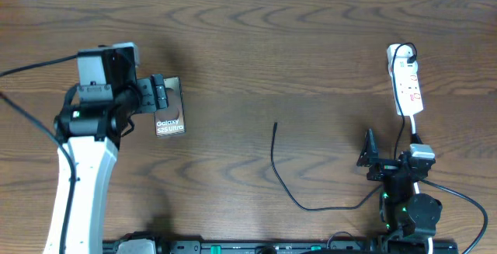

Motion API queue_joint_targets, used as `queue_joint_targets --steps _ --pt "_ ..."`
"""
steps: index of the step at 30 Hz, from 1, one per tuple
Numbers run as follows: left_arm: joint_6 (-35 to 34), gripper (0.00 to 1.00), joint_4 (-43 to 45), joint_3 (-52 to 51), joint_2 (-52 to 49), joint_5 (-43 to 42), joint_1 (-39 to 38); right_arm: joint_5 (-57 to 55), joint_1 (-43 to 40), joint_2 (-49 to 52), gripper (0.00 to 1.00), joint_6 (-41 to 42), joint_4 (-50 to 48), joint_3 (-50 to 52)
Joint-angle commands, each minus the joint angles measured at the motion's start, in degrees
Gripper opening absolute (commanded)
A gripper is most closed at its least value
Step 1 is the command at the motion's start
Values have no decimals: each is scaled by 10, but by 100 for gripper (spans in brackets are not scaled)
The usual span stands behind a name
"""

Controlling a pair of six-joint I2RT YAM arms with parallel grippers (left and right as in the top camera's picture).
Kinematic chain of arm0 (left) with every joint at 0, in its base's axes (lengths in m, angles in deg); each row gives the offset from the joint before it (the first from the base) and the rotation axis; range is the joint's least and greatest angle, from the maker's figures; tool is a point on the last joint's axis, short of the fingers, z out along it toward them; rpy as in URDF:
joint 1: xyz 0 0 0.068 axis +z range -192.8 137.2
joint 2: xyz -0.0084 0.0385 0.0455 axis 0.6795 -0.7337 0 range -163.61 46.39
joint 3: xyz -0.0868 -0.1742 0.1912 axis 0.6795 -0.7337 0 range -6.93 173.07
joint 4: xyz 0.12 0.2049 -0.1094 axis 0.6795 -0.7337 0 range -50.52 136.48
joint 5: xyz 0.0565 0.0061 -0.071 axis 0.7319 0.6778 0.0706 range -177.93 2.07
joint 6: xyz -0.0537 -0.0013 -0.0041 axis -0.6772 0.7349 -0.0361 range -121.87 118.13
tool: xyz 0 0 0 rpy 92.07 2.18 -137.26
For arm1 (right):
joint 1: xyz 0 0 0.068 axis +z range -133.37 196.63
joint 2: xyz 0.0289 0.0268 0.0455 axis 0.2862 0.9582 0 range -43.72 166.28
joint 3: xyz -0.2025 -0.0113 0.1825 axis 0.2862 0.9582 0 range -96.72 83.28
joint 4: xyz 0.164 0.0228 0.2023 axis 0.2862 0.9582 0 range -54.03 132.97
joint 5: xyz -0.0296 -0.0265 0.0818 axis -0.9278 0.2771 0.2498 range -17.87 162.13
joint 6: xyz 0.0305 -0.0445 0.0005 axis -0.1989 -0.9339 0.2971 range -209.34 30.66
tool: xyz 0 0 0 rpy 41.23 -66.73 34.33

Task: Plug charger to phone and switch on socket
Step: 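Move the left gripper forward over the Galaxy phone box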

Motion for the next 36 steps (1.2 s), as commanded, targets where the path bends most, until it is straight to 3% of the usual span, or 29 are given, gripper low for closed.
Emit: queue_joint_targets --steps 1,14,30,31,32,34,35,36 --pt "24 90 -7 35 -27 -7 3 -4 4 -3 99 -8 3 1" --pt "26 90 -88 147 -129 -7 3 -4 4 -3 99 -8 3 1" --pt "26 90 -102 150 -153 -8 3 -4 4 -3 99 -8 3 1" --pt "26 88 -104 150 -153 -8 3 -4 4 -3 99 -8 3 1" --pt "26 73 -106 150 -153 -7 3 -4 4 -3 99 -8 3 1" --pt "26 66 -106 150 -153 -7 3 -4 4 -3 99 -8 3 1" --pt "26 71 -106 150 -153 -7 3 -4 4 -3 99 -8 3 1" --pt "26 94 -106 150 -153 -8 3 -4 4 -3 99 -8 3 1"
